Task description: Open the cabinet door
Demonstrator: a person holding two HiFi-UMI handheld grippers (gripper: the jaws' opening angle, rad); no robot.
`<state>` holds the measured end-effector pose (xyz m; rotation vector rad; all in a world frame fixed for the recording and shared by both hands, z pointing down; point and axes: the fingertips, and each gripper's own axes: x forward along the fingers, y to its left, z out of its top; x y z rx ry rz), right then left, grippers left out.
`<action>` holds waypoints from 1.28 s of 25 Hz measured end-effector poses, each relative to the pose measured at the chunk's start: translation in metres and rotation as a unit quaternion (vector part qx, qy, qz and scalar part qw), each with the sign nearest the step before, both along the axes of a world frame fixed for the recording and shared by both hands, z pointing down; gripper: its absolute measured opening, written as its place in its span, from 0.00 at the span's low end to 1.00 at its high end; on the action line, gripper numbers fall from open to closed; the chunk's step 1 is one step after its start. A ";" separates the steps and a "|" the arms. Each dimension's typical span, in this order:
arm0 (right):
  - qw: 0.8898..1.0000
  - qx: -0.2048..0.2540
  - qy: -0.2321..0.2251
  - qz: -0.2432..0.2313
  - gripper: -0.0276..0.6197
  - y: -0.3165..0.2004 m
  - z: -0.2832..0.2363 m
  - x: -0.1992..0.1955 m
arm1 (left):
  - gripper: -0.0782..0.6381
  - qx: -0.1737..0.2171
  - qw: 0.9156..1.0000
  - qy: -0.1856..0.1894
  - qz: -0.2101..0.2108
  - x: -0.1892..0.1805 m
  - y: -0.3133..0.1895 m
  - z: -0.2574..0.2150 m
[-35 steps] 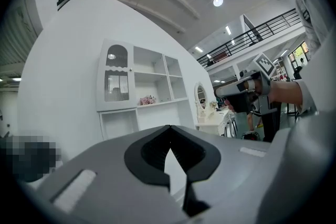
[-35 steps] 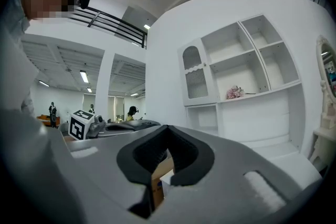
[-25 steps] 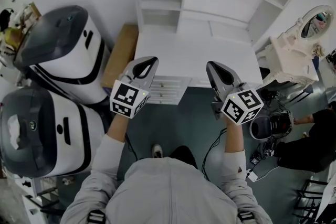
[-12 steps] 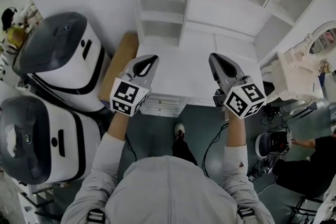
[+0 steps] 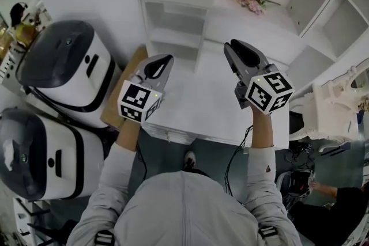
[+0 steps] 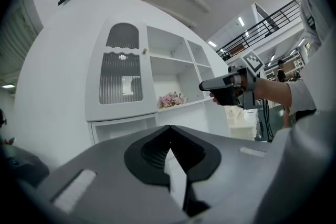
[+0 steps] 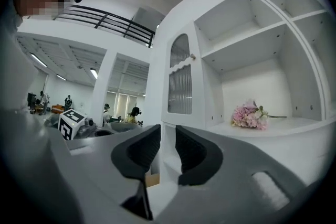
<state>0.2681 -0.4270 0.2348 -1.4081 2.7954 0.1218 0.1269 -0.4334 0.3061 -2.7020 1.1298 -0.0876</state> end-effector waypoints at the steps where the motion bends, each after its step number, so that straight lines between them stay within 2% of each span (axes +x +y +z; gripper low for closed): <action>1: 1.000 0.004 0.002 -0.008 0.19 -0.011 -0.006 0.002 | 0.13 0.000 1.000 -0.002 -0.006 0.003 -0.007 -0.002; 12: 0.997 0.024 0.009 -0.072 0.30 -0.122 -0.065 -0.003 | 0.13 0.015 0.997 -0.016 -0.067 0.020 -0.070 -0.034; 21: 0.997 0.018 0.054 -0.047 0.34 -0.196 -0.051 -0.015 | 0.13 0.007 0.996 -0.015 -0.093 0.016 -0.087 -0.025; 26: 0.998 0.001 0.035 -0.051 0.34 -0.211 -0.038 -0.016 | 0.13 0.001 0.995 -0.019 -0.096 0.018 -0.093 -0.021; 32: 0.999 0.009 0.018 -0.040 0.34 -0.211 -0.035 -0.016 | 0.13 -0.013 0.995 -0.021 -0.096 0.022 -0.097 -0.007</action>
